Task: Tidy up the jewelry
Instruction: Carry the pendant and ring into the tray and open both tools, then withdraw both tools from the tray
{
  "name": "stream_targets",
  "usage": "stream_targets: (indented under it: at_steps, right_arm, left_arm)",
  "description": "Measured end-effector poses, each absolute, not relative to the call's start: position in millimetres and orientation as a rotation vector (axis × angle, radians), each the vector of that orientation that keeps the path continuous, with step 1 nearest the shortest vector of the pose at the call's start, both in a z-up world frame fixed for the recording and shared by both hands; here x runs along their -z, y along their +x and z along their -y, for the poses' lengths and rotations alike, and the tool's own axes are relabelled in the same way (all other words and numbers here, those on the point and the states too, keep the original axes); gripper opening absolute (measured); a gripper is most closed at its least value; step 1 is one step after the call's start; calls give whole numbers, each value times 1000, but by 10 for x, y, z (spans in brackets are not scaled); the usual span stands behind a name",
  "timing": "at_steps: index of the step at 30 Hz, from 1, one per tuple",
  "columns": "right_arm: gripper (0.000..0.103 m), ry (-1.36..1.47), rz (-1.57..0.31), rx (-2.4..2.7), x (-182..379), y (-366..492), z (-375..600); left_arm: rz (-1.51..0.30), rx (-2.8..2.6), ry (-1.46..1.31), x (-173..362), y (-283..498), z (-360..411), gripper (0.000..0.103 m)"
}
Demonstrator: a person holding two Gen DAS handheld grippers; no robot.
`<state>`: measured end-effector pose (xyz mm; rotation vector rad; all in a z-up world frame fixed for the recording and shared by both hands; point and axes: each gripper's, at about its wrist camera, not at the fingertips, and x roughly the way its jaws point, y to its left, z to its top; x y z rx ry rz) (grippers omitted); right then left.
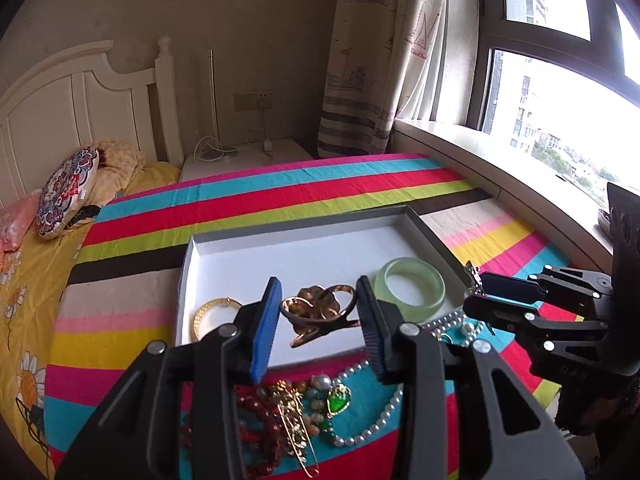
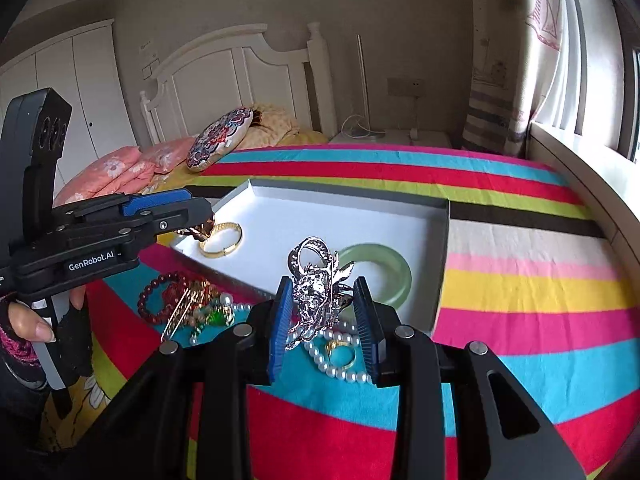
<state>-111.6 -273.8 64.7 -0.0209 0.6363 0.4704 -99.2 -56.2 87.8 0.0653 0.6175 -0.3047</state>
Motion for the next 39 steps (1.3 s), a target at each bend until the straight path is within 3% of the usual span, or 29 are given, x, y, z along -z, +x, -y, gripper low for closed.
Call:
stream_targets:
  at_steps: [15,30,33,37,39]
  right_arm:
    - [32,-11,-751,-443,-615,67,2225]
    - [32,-43,-823,-351,-333,389,1955]
    - [34,-24,-844,-347,-308,418,1974]
    - [51,-11,-835,-351,-370,346,2029]
    - [51,-19,-807,-360,-453,241,2036]
  left_arm:
    - [-748,223,-32,-742,66,291,38]
    - [-843,154,-20,-401,377,280,38]
    - [-840,145,-29,-389,377,244,51]
    - [-801,122,-12,-491,267,205,75]
    - [-752,92,11,-606,142,166,84]
